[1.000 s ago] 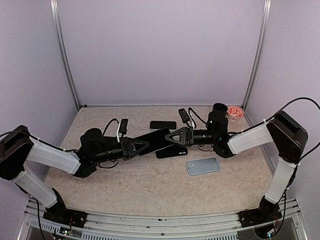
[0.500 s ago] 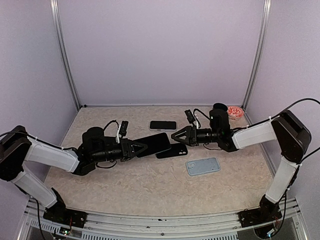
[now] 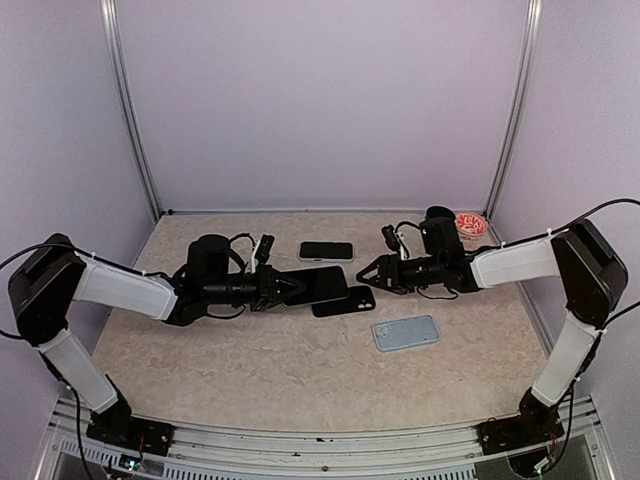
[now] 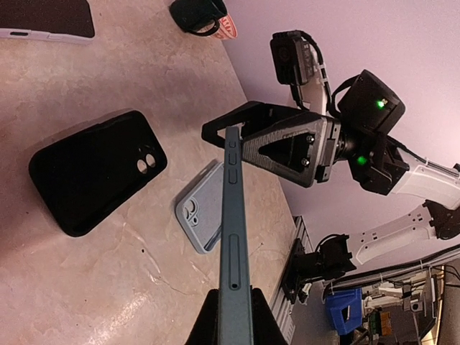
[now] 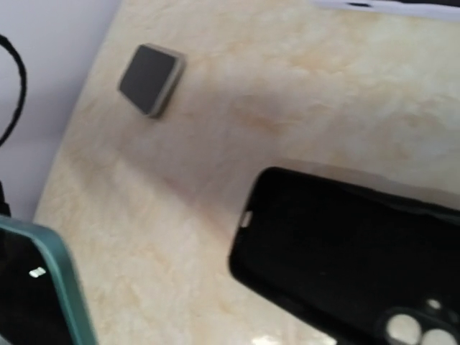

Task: Put the phone into the phone case
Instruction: Pass from the right arm to the left, then install the phone on the phone case.

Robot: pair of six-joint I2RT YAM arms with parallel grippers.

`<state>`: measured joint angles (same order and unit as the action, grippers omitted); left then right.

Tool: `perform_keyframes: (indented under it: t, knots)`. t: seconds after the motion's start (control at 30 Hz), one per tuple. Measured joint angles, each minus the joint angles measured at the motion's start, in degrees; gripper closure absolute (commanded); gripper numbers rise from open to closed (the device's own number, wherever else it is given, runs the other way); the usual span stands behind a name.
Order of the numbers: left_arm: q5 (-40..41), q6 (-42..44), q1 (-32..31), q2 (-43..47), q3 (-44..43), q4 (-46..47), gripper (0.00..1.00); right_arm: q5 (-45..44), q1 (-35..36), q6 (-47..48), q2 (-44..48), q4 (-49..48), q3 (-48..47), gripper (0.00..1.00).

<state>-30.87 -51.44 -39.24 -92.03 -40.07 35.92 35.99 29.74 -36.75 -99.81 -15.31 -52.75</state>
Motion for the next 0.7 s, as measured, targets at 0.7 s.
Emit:
perform_keyframes:
  t: [0.7]
  knots:
    - [-8.1,1.2,2.6,-16.2,-16.2,-15.0,1.0,-8.4,-1.9,6.0,-4.3,9.1,-5.9,0.29]
